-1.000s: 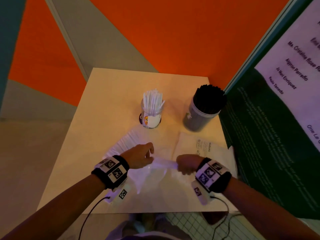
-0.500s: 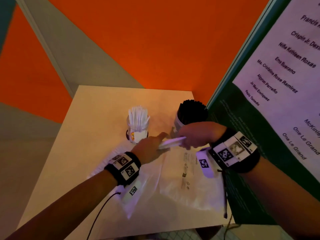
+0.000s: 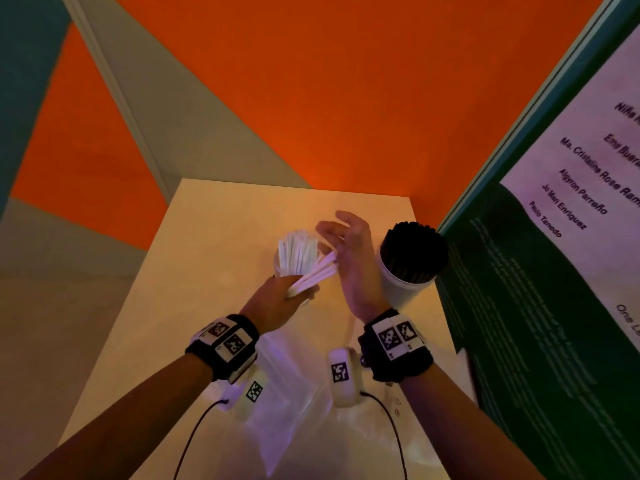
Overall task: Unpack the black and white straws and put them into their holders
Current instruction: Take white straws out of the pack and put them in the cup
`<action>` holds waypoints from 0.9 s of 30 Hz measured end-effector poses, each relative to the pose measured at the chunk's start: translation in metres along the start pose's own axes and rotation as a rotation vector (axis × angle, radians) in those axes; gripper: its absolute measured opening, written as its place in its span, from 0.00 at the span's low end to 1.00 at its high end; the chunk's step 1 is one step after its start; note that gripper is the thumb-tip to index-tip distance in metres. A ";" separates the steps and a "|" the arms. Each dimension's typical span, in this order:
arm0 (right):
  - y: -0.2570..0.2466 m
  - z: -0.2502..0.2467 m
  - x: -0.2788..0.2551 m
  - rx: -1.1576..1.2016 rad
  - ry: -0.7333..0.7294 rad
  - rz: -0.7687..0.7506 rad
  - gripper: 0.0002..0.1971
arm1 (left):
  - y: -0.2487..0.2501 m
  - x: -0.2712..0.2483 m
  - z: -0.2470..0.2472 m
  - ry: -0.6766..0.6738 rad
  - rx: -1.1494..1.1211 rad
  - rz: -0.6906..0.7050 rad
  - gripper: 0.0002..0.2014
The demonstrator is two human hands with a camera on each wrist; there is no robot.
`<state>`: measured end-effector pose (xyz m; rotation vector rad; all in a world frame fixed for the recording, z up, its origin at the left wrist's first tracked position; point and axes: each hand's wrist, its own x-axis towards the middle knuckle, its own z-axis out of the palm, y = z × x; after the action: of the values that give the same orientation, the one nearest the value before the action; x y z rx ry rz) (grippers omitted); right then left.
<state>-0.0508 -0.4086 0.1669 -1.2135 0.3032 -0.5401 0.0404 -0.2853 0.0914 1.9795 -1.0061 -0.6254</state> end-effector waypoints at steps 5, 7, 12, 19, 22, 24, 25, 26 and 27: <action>0.026 0.014 0.022 -0.126 -0.081 0.007 0.09 | 0.001 0.029 -0.005 0.014 -0.141 0.026 0.04; 0.018 0.011 0.044 -0.088 -0.087 -0.042 0.07 | -0.002 0.043 -0.010 0.006 -0.176 0.008 0.10; 0.009 -0.011 0.095 -0.135 0.042 -0.129 0.11 | -0.040 0.065 -0.024 0.076 -0.063 -0.018 0.42; 0.041 -0.017 0.106 -0.217 0.095 -0.068 0.10 | -0.082 0.073 -0.025 0.024 0.015 -0.117 0.62; 0.035 -0.022 0.116 -0.164 0.136 -0.102 0.11 | -0.087 0.072 -0.023 -0.056 -0.078 -0.156 0.60; 0.027 -0.026 0.125 -0.122 0.127 -0.150 0.11 | -0.086 0.072 -0.022 -0.090 -0.095 -0.152 0.57; 0.023 -0.027 0.128 -0.122 0.115 -0.170 0.11 | -0.086 0.072 -0.021 -0.092 -0.095 -0.142 0.54; 0.022 -0.027 0.131 -0.138 0.104 -0.184 0.10 | -0.085 0.072 -0.020 -0.087 -0.092 -0.129 0.51; 0.023 -0.027 0.132 -0.169 0.096 -0.189 0.10 | -0.084 0.072 -0.019 -0.080 -0.088 -0.119 0.49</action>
<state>0.0512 -0.4966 0.1446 -1.3904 0.3217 -0.7498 0.1297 -0.3069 0.0265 1.9606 -0.8973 -0.8061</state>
